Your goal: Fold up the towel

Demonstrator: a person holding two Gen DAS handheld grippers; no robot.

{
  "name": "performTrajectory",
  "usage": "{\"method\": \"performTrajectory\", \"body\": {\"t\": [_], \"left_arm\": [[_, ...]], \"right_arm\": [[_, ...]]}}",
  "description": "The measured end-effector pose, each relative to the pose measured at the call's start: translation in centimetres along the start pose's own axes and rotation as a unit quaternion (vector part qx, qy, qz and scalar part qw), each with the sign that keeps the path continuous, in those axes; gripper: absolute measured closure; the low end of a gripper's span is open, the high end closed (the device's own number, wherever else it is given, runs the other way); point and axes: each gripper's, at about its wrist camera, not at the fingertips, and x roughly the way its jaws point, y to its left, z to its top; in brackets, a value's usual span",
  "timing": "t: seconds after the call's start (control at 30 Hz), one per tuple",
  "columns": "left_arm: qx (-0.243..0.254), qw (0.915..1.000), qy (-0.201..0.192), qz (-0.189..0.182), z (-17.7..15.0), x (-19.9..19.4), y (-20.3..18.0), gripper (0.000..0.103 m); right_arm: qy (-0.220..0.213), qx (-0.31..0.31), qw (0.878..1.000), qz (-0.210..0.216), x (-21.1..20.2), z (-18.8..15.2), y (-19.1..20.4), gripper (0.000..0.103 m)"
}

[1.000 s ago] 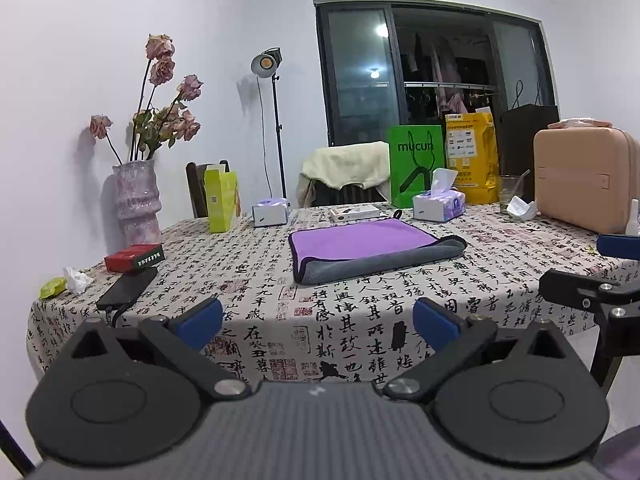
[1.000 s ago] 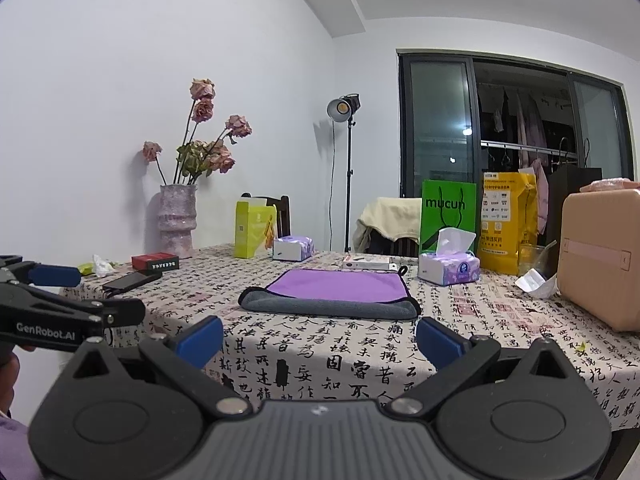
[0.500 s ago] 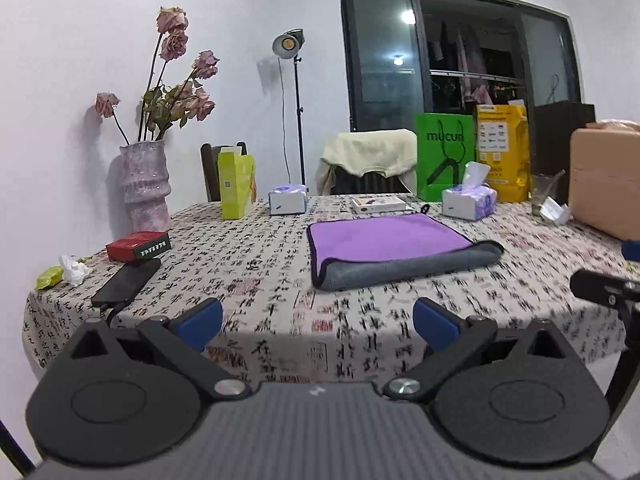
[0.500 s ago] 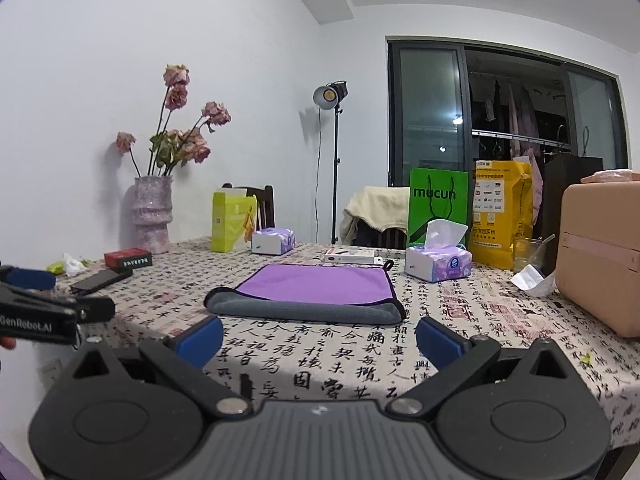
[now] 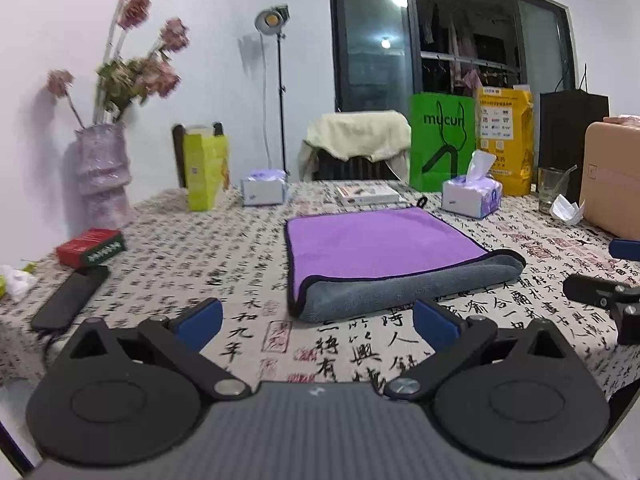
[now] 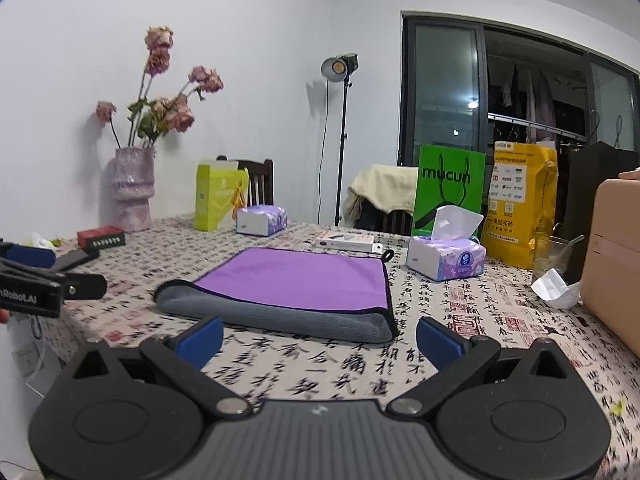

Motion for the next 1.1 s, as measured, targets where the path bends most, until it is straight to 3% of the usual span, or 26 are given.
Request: {"method": "performTrajectory", "body": {"t": [0.17, 0.23, 0.47, 0.57, 0.63, 0.67, 0.77, 0.83, 0.87, 0.9, 0.93, 1.03, 1.1], "left_arm": [[-0.007, 0.9989, 0.029, -0.037, 0.9, 4.6, 0.8, 0.000], [-0.012, 0.9987, 0.037, -0.035, 1.2, 6.2, 1.2, 0.000], [-0.016, 0.9978, 0.043, -0.048, 1.8, 10.2, 2.4, 0.003], [-0.013, 0.9954, 0.072, -0.062, 2.0, 11.9, 2.7, 0.029], [-0.014, 0.9913, 0.096, -0.089, 1.9, 12.9, 2.8, 0.040], [-0.016, 0.9900, 0.105, -0.093, 1.8, 13.3, 2.8, 0.050], [-0.024, 0.9865, 0.133, -0.093, 1.5, 14.0, 3.0, 0.064], [-0.016, 0.9863, 0.135, -0.094, 1.7, 13.8, 2.9, 0.071], [-0.013, 0.9861, 0.136, -0.095, 1.8, 13.9, 2.8, 0.075], [-0.012, 0.9858, 0.138, -0.095, 1.8, 13.9, 2.8, 0.075], [-0.010, 0.9854, 0.141, -0.095, 1.8, 14.0, 2.8, 0.074], [-0.003, 0.9844, 0.148, -0.095, 1.9, 14.5, 2.7, 0.073], [0.001, 0.9835, 0.151, -0.100, 2.1, 14.7, 2.7, 0.080]], "right_arm": [[0.030, 0.017, 0.999, 0.016, 4.6, 0.9, -2.6, 0.000], [0.044, 0.028, 0.998, 0.023, 6.5, 1.3, -3.8, 0.000], [0.090, 0.056, 0.992, 0.064, 12.6, 1.8, -7.6, 0.013], [0.107, 0.061, 0.989, 0.083, 14.9, 1.9, -8.8, 0.020], [0.120, 0.067, 0.986, 0.099, 16.5, 1.7, -9.6, 0.025], [0.127, 0.072, 0.983, 0.108, 17.0, 1.6, -9.9, 0.030], [0.150, 0.087, 0.976, 0.129, 18.8, 1.3, -10.7, 0.043], [0.165, 0.090, 0.972, 0.139, 19.5, 1.2, -10.9, 0.057], [0.168, 0.086, 0.972, 0.144, 19.7, 1.3, -10.8, 0.071], [0.170, 0.080, 0.971, 0.149, 19.7, 1.2, -10.7, 0.084], [0.174, 0.076, 0.970, 0.151, 19.7, 1.2, -10.5, 0.089], [0.181, 0.066, 0.969, 0.155, 19.8, 1.2, -10.3, 0.093], [0.182, 0.062, 0.969, 0.155, 19.9, 1.3, -10.3, 0.098]]}}
